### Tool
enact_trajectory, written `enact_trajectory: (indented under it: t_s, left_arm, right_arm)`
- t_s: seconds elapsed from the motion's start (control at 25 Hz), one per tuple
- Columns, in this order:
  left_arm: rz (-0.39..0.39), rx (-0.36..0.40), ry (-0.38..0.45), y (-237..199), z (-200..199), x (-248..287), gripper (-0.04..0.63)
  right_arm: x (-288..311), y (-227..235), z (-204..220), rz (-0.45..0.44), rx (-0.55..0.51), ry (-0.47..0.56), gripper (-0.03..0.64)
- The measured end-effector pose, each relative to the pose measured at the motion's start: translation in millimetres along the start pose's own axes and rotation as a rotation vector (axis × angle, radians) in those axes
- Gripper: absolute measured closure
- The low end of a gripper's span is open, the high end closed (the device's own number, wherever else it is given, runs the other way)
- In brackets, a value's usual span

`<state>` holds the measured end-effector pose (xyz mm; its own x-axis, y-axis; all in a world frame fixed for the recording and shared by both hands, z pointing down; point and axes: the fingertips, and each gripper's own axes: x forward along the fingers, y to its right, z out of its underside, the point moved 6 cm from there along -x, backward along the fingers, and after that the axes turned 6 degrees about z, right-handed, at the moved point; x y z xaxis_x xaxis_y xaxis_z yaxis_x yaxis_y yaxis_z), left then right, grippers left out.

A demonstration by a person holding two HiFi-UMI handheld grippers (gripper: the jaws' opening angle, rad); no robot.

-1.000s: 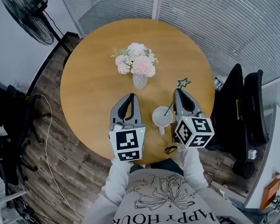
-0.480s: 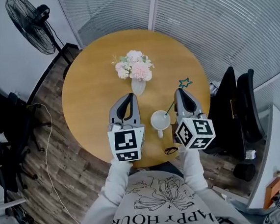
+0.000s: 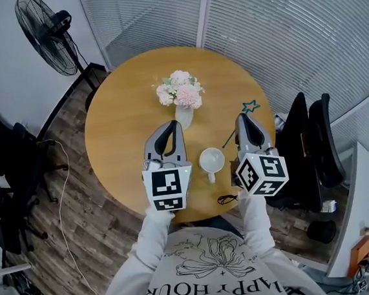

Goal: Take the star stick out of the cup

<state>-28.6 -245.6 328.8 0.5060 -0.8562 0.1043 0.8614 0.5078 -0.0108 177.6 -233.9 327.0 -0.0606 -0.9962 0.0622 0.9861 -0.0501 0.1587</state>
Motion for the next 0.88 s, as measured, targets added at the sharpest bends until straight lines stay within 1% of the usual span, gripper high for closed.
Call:
enact_trajectory:
  t_s: [0.24,0.56,0.88]
  left_arm:
    - [0.002,0.010,0.026,-2,-12,-5,0.589]
    - [0.007,0.012,0.042,0,-19,-9,0.589]
    - [0.006,0.013,0.040,3,-18,-10,0.589]
  right_arm:
    - [-4,-4,-10,0.004,-0.005,0.024,0.601]
    - [-10,-7,-14,0.004,-0.009,0.032,0.601]
    - [-13,-6,-11,0.000,0.005,0.026,0.601]
